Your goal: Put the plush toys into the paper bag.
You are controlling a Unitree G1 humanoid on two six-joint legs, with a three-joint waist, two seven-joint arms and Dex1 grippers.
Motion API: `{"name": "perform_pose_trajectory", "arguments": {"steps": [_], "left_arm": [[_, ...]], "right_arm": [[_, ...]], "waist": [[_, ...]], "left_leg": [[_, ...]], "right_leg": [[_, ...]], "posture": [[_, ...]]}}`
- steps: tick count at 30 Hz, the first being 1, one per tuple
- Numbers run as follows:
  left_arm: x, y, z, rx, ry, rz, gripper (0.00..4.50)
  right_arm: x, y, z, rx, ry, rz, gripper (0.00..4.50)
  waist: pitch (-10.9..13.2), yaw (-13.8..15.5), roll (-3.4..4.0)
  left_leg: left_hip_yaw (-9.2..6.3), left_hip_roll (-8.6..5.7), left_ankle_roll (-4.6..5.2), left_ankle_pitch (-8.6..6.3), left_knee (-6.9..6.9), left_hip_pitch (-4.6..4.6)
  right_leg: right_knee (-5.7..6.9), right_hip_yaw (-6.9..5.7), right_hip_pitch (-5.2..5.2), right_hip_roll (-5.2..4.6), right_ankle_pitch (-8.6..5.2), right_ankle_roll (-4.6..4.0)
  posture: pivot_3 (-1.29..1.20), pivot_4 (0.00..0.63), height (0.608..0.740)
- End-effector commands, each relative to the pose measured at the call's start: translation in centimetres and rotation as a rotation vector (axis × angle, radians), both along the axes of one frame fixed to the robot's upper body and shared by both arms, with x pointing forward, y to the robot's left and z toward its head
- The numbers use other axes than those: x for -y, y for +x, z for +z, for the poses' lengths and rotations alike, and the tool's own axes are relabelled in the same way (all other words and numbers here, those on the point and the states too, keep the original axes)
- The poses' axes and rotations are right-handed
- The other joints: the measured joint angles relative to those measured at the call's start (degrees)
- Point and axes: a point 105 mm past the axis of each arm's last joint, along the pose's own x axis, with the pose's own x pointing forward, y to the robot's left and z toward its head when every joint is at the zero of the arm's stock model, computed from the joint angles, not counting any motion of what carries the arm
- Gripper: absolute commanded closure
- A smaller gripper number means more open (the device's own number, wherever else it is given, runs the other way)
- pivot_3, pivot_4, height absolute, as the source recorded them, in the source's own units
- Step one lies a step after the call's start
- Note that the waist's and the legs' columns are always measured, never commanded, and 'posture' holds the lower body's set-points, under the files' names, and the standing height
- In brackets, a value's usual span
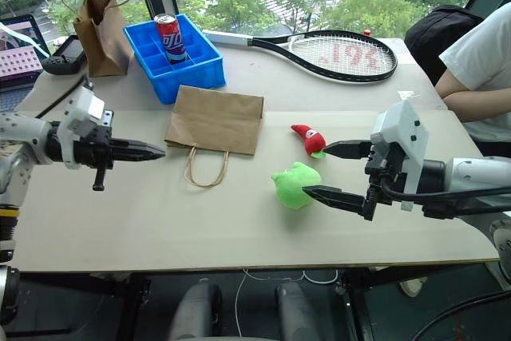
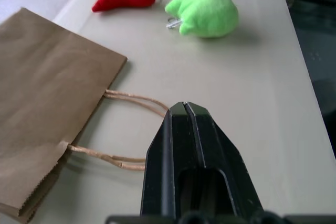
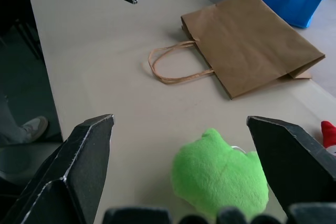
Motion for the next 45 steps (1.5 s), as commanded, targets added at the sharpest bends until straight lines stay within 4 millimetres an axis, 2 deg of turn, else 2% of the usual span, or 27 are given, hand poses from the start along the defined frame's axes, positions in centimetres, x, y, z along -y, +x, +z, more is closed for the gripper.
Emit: {"name": "perform_pose_trajectory", "arguments": {"steps": [1,7,10,13,14,15,16,20,23,24,25,29,35,39,43,45], "left_arm": [[0.8,0.6,-1.7,0.066,0.149,-0.129,4.49],[1.9,2.6,-4.1,0.129,0.266,-0.236,4.49],[2.5,3.5,-3.4,0.123,0.207,-0.213,4.49],[2.7,4.3,-1.1,0.081,0.073,-0.145,4.49],[2.8,4.5,-0.3,0.06,0.022,-0.123,3.99],[2.6,4.4,0.2,0.042,0.01,-0.111,3.84],[2.4,4.4,0.3,0.036,0.02,-0.106,3.45],[0.0,4.1,-1.4,0.059,0.205,-0.101,1.93],[-0.1,3.9,-1.7,0.064,0.222,-0.123,0.78],[0.0,3.9,-1.9,0.092,0.242,-0.147,0.27],[0.1,3.8,-2.4,0.121,0.272,-0.173,0.04],[0.7,3.6,-4.5,0.116,0.336,-0.24,0.04],[1.8,4.3,-5.7,0.17,0.353,-0.281,0.04],[2.5,4.6,-5.7,0.162,0.341,-0.296,1.05],[2.5,4.8,-5.6,0.175,0.36,-0.302,2.49],[3.0,5.0,-4.8,0.181,0.322,-0.29,3.18]], "right_arm": [[-1.5,0.0,-0.5,0.002,-0.01,0.033,0.0],[-2.1,0.6,-1.3,0.006,-0.015,0.019,0.0],[-2.3,0.7,-1.1,0.01,0.009,0.006,0.0],[-2.1,0.3,-0.9,0.005,0.028,-0.01,0.0],[-2.0,0.3,-0.8,0.003,0.034,-0.016,0.0],[-1.9,0.2,-0.8,0.003,0.037,-0.024,0.0],[-1.8,0.2,-0.8,0.003,0.036,-0.032,0.0],[-1.7,0.1,-1.1,0.003,0.027,-0.043,0.0],[-1.9,0.0,-1.4,-0.006,0.022,-0.031,0.0],[-2.0,0.0,-1.4,-0.009,0.019,-0.026,0.0],[-2.1,0.0,-1.5,-0.009,0.017,-0.024,0.0],[-2.4,0.3,-1.7,-0.006,0.017,-0.023,0.0],[-2.5,0.5,-1.7,-0.002,0.02,-0.032,0.0],[-2.5,0.6,-1.7,0.002,0.019,-0.042,0.0],[-2.4,0.6,-1.7,0.005,0.018,-0.055,0.0],[-2.3,0.7,-1.8,0.007,0.013,-0.065,0.0]], "waist": [[0.0,0.1,0.0],[0.0,0.3,0.0],[0.0,0.2,0.0],[0.0,-0.1,-0.01],[0.0,-0.1,-0.01],[0.0,-0.2,-0.01],[0.0,-0.2,-0.01],[0.0,-0.6,0.0],[0.0,-0.3,0.0],[0.0,-0.1,0.0],[0.0,0.0,0.0],[0.0,0.3,0.0],[0.0,0.2,0.0],[0.0,0.1,0.0],[0.0,-0.1,0.0],[0.0,-0.2,0.0]], "left_leg": [[0.0,-0.01,0.0,0.0,0.0,0.0],[0.0,-0.02,0.0,0.0,0.03,-0.08],[-0.01,-0.01,0.01,0.0,0.02,-0.1],[-0.04,-0.01,0.01,0.0,0.02,-0.14],[-0.05,-0.01,0.01,0.0,0.01,-0.14],[-0.08,-0.01,0.01,0.0,0.01,-0.16],[-0.1,-0.01,0.01,0.0,0.01,-0.16],[-0.11,-0.01,0.01,0.0,-0.03,-0.07],[-0.12,-0.01,0.01,0.01,-0.05,-0.05],[-0.12,-0.01,0.01,0.01,-0.02,-0.06],[-0.12,-0.01,0.01,0.01,-0.01,-0.09],[-0.12,-0.03,0.01,0.01,0.02,-0.13],[-0.12,-0.03,0.01,0.01,0.02,-0.16],[-0.14,-0.03,0.01,0.01,0.01,-0.16],[-0.15,-0.04,0.01,0.01,0.02,-0.16],[-0.15,-0.04,0.01,0.01,0.01,-0.16]], "right_leg": [[0.0,0.01,0.0,0.0,-0.04,-0.09],[-0.03,0.02,0.0,-0.01,0.08,0.13],[-0.04,0.02,0.0,0.0,0.14,0.23],[-0.04,0.0,-0.01,0.0,0.14,0.24],[-0.04,0.0,-0.01,0.0,0.14,0.24],[-0.04,-0.02,-0.01,0.01,0.14,0.24],[-0.04,-0.04,-0.01,0.01,0.14,0.25],[-0.04,-0.03,0.02,0.02,0.14,0.24],[-0.01,-0.05,0.02,0.03,0.14,0.23],[-0.01,-0.05,0.02,0.02,0.14,0.23],[-0.01,-0.05,0.02,0.02,0.13,0.24],[-0.04,-0.04,0.03,0.01,0.13,0.23],[-0.04,-0.04,0.02,0.01,0.14,0.23],[-0.04,-0.05,0.02,0.02,0.14,0.23],[-0.04,-0.05,0.03,0.02,0.15,0.23],[-0.04,-0.05,0.03,0.02,0.15,0.24]], "posture": [[0.0,0.15,0.659],[0.0,0.15,0.659],[0.0,0.15,0.659],[0.0,0.15,0.659],[0.0,0.15,0.659],[0.0,0.15,0.659],[0.0,0.15,0.659],[0.0,0.15,0.659],[0.0,0.15,0.659],[0.0,0.15,0.659],[0.0,0.15,0.659],[0.0,0.15,0.659],[0.0,0.15,0.659],[0.0,0.15,0.659],[0.0,0.15,0.659],[0.0,0.15,0.659]]}}
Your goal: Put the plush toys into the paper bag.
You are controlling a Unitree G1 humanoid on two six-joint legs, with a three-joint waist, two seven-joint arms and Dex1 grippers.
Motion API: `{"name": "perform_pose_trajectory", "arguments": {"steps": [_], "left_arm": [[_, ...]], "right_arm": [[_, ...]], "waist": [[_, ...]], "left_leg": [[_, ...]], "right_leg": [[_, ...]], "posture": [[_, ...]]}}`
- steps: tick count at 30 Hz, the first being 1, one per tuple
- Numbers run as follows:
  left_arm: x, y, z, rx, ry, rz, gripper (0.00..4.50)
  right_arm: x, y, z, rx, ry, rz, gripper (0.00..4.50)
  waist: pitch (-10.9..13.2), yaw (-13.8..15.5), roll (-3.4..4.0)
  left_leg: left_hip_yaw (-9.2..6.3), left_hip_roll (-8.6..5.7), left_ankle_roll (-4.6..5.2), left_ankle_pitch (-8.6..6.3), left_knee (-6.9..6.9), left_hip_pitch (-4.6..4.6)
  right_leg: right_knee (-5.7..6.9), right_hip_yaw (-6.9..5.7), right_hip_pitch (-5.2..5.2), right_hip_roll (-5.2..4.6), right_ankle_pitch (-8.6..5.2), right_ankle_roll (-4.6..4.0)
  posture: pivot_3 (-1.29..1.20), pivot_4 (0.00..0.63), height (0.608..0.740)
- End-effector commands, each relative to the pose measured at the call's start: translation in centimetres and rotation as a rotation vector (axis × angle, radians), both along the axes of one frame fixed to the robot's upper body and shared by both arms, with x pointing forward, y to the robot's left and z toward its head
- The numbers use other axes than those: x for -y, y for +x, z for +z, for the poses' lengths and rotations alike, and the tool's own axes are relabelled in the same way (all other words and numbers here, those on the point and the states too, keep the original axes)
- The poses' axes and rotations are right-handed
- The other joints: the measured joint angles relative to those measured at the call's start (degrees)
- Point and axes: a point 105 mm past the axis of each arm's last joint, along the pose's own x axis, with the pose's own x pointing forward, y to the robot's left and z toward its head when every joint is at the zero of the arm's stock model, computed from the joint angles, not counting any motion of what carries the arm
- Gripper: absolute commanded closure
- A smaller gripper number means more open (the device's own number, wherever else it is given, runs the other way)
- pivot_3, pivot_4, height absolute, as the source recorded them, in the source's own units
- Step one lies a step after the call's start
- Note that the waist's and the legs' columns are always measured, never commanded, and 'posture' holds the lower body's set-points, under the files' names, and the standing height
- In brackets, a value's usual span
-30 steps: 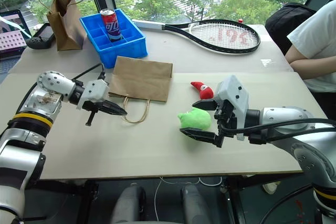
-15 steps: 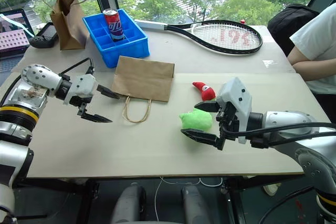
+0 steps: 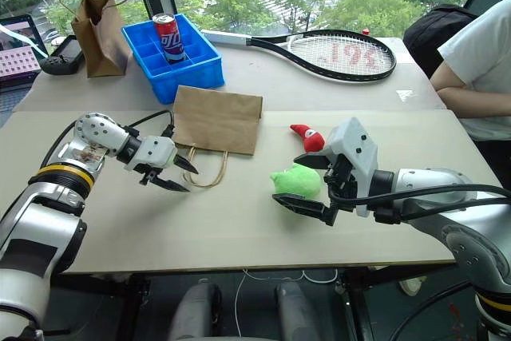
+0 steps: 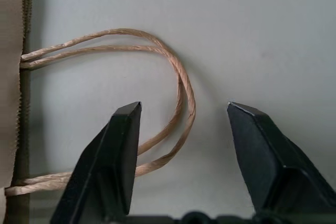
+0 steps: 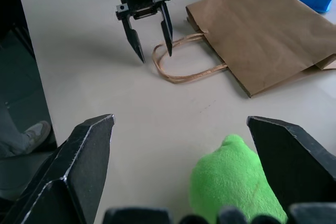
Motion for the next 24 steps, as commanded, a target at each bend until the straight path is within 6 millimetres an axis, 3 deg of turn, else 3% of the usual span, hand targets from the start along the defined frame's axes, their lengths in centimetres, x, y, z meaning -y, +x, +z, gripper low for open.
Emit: {"name": "perform_pose_trajectory", "arguments": {"steps": [1,4,10,16,24], "left_arm": [[0.9,0.7,2.4,0.043,-0.069,0.004,3.46],[1.3,0.8,3.5,0.026,-0.119,0.021,4.44],[2.1,0.2,6.0,-0.039,-0.232,0.039,4.44],[4.1,-1.4,9.7,-0.157,-0.401,0.009,4.44],[7.9,-3.8,12.4,-0.385,-0.528,0.117,4.44]], "right_arm": [[0.0,0.0,0.6,0.04,-0.009,-0.013,0.0],[0.0,0.0,0.5,0.039,-0.01,-0.016,0.0],[-0.1,0.1,0.4,0.038,-0.008,-0.017,0.0],[-0.2,0.0,0.0,0.021,-0.008,-0.009,0.0],[-1.6,-0.7,-2.3,-0.046,0.006,-0.021,0.0]], "waist": [[0.0,0.0,0.0],[0.0,0.0,0.0],[0.0,-0.1,0.0],[0.0,-0.1,0.0],[0.0,0.0,0.0]], "left_leg": [[0.0,0.0,0.0,0.0,0.0,0.0],[-0.01,0.0,0.0,0.0,0.0,-0.02],[-0.03,0.0,0.0,0.0,0.0,-0.01],[-0.05,0.0,0.0,0.0,0.0,0.0],[-0.06,0.0,0.0,0.0,0.0,0.0]], "right_leg": [[0.0,0.0,0.0,0.0,0.0,0.0],[0.0,0.0,0.0,0.0,0.0,0.0],[0.0,-0.02,0.0,0.0,0.0,0.01],[0.01,-0.03,0.02,0.0,-0.01,0.01],[0.01,-0.04,0.03,0.01,-0.02,0.02]], "posture": [[0.0,0.15,0.659],[0.0,0.15,0.659],[0.0,0.15,0.659],[0.0,0.15,0.659],[0.0,0.15,0.659]]}}
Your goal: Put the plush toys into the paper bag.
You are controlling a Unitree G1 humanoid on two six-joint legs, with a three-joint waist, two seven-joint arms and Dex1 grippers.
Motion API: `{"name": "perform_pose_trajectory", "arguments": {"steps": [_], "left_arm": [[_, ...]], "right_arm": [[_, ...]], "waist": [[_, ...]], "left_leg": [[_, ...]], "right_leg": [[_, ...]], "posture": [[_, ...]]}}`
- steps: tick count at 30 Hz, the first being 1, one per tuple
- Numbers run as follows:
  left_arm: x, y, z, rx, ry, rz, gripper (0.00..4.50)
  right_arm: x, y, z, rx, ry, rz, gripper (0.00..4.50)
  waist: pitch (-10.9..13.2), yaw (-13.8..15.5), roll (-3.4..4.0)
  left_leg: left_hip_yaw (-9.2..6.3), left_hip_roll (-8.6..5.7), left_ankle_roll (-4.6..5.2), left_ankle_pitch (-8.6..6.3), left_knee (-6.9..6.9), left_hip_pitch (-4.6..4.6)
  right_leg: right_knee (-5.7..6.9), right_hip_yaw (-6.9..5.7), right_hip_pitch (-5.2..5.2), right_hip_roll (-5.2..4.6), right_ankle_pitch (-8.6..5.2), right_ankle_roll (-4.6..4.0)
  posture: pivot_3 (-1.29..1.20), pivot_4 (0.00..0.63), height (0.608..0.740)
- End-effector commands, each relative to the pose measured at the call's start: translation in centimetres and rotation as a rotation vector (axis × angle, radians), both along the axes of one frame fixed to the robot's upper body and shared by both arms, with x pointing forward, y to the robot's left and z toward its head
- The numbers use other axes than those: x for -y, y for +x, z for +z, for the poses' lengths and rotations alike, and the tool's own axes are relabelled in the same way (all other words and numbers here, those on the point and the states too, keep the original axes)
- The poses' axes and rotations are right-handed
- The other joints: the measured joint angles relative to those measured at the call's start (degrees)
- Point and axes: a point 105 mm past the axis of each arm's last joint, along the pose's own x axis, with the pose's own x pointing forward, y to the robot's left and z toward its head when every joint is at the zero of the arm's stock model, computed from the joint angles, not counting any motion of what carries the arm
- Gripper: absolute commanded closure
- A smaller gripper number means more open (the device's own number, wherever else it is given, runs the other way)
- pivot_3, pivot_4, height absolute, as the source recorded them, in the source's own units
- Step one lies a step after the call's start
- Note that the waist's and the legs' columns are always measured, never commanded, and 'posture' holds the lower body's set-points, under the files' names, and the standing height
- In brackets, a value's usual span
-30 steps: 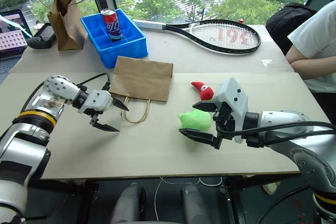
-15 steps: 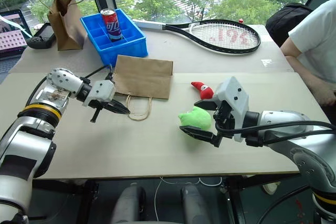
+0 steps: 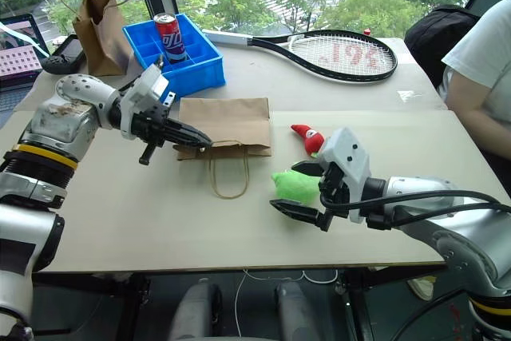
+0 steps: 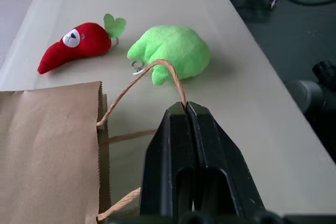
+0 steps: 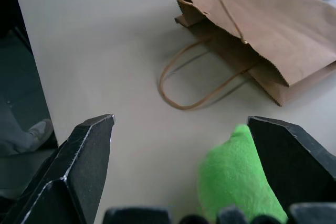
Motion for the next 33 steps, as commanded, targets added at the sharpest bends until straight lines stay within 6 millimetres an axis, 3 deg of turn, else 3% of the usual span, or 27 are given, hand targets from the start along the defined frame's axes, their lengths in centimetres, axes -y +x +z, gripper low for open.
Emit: {"name": "perform_pose_trajectory", "arguments": {"steps": [1,2,5,12,16,22,33], "left_arm": [[1.8,-1.5,1.7,-0.074,-0.066,0.027,4.44],[2.1,-1.8,1.5,-0.083,-0.056,0.039,4.44],[2.9,-1.9,0.5,-0.079,-0.019,0.1,4.5],[3.8,-2.5,1.0,-0.182,-0.046,0.165,4.5],[3.7,-2.1,2.3,-0.226,-0.075,0.203,4.5],[3.4,-2.4,3.6,-0.301,-0.098,0.214,4.5],[3.3,-2.9,4.6,-0.321,-0.14,0.238,4.5]], "right_arm": [[-0.8,-0.3,-0.2,0.018,0.009,-0.012,0.0],[-1.1,-0.2,-0.3,0.019,0.023,-0.026,0.0],[-1.8,0.2,-0.3,0.018,0.074,-0.068,0.67],[-3.8,1.9,-2.1,-0.028,0.154,-0.196,3.03],[-5.0,3.5,-3.4,-0.033,0.165,-0.263,4.42],[-5.7,7.1,-4.5,-0.003,0.19,-0.35,4.47],[-7.7,10.8,-5.8,0.063,0.192,-0.36,4.47]], "waist": [[0.0,0.0,0.0],[0.0,-0.1,0.0],[0.0,-0.2,0.0],[0.0,-0.1,0.0],[0.0,0.0,0.01],[0.0,-0.1,0.02],[0.0,-0.1,0.02]], "left_leg": [[0.0,0.0,0.0,0.0,0.0,0.0],[0.0,0.0,0.0,0.0,0.0,0.01],[-0.02,0.0,0.0,0.0,-0.01,0.12],[-0.08,-0.05,0.0,0.01,0.0,0.15],[-0.1,-0.06,0.0,0.01,0.0,0.14],[-0.1,-0.06,0.0,0.01,0.0,0.13],[-0.1,-0.06,-0.01,0.01,0.02,0.14]], "right_leg": [[0.01,0.0,0.0,0.0,0.0,0.0],[0.01,0.0,0.0,0.0,0.0,0.0],[0.02,0.01,0.07,0.03,0.0,0.0],[0.08,0.01,0.1,0.04,0.0,0.0],[0.1,0.0,0.08,0.06,0.0,-0.01],[0.1,0.0,0.06,0.05,0.0,-0.01],[0.21,-0.01,0.04,0.05,-0.01,-0.01]], "posture": [[0.0,0.15,0.659],[0.0,0.15,0.659],[0.0,0.15,0.659],[0.0,0.15,0.659],[0.0,0.15,0.659],[0.0,0.15,0.659],[0.0,0.15,0.659]]}}
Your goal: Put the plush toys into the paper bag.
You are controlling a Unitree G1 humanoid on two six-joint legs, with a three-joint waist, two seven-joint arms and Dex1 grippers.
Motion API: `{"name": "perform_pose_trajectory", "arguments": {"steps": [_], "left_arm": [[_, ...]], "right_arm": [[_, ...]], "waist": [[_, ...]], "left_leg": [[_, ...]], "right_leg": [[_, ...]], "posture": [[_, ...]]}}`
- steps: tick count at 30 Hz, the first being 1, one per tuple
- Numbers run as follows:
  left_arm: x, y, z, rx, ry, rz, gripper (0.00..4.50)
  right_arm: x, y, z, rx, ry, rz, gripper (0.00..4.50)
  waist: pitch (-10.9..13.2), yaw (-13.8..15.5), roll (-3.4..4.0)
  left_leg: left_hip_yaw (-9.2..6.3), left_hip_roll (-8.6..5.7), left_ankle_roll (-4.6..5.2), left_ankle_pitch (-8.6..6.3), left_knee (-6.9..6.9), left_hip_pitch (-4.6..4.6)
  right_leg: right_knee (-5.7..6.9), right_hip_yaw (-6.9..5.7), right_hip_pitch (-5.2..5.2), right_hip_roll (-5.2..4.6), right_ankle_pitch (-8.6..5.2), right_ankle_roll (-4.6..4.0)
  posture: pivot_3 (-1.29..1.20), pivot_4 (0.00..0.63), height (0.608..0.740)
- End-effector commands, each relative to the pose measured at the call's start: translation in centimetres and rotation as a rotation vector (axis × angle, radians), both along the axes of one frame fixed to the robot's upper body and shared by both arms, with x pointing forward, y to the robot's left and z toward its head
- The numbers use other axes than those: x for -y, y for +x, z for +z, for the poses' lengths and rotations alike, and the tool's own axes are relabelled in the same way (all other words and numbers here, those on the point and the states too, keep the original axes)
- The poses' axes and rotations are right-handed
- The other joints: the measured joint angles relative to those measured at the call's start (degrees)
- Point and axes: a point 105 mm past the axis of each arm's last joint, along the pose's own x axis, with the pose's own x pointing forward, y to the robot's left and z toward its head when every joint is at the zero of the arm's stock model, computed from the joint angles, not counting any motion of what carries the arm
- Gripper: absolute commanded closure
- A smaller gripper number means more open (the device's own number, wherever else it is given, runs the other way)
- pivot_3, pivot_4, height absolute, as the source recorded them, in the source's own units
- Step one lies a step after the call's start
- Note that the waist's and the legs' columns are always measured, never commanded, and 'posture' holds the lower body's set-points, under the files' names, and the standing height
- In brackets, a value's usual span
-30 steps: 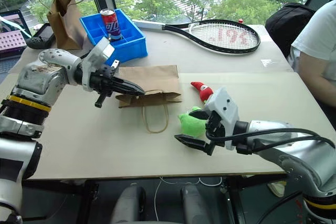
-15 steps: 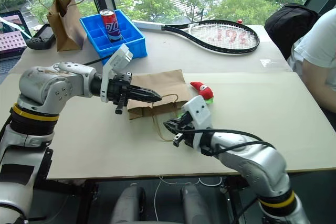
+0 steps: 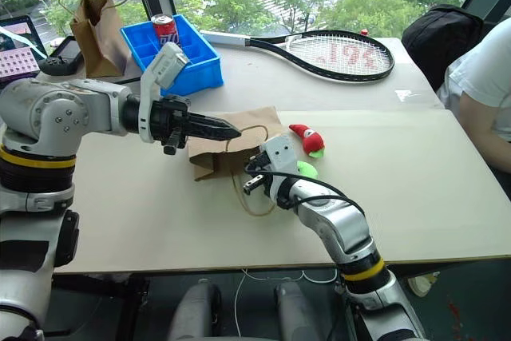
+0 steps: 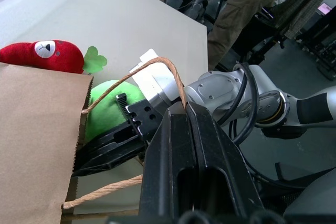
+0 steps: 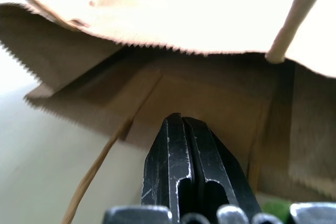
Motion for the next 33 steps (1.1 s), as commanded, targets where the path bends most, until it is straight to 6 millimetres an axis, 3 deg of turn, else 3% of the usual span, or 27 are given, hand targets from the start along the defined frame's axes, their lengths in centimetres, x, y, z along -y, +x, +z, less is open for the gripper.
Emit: {"name": "perform_pose_trajectory", "arguments": {"steps": [1,4,7,15,33], "left_arm": [[0.4,-0.8,2.1,0.035,-0.052,-0.021,4.5],[0.4,-0.8,2.4,0.016,-0.073,-0.008,4.5],[0.2,0.0,3.3,-0.01,-0.112,0.042,4.5],[-1.4,2.1,6.6,0.033,-0.174,0.16,4.5],[-4.5,3.7,11.7,0.375,-0.081,0.237,4.5]], "right_arm": [[-0.7,1.1,-0.1,0.041,-0.013,0.002,4.47],[-1.2,1.8,-0.6,0.05,-0.05,0.008,4.47],[-1.7,1.9,-2.3,0.037,-0.165,0.038,4.47],[-1.6,1.0,-5.1,-0.042,-0.282,0.091,4.47],[-1.0,0.1,-6.2,-0.099,-0.291,0.087,4.47]], "waist": [[0.0,0.0,0.0],[0.0,0.0,0.0],[0.0,0.0,0.0],[0.0,-0.1,0.0],[0.0,-0.1,0.0]], "left_leg": [[0.0,0.0,0.0,0.0,0.0,-0.01],[0.0,0.0,0.0,0.0,0.01,-0.02],[0.0,0.0,-0.01,0.0,0.02,-0.01],[-0.01,0.0,-0.01,0.0,0.05,0.02],[0.0,-0.01,-0.03,-0.01,0.04,0.0]], "right_leg": [[0.0,-0.01,0.0,0.0,0.0,0.0],[0.01,0.0,-0.01,0.0,0.0,0.0],[0.04,-0.01,-0.01,0.0,0.0,0.0],[0.1,-0.01,0.0,0.0,-0.01,0.01],[0.13,-0.01,-0.05,0.0,-0.07,-0.02]], "posture": [[0.0,0.15,0.659],[0.0,0.15,0.659],[0.0,0.15,0.659],[0.0,0.15,0.659],[0.0,0.15,0.659]]}}
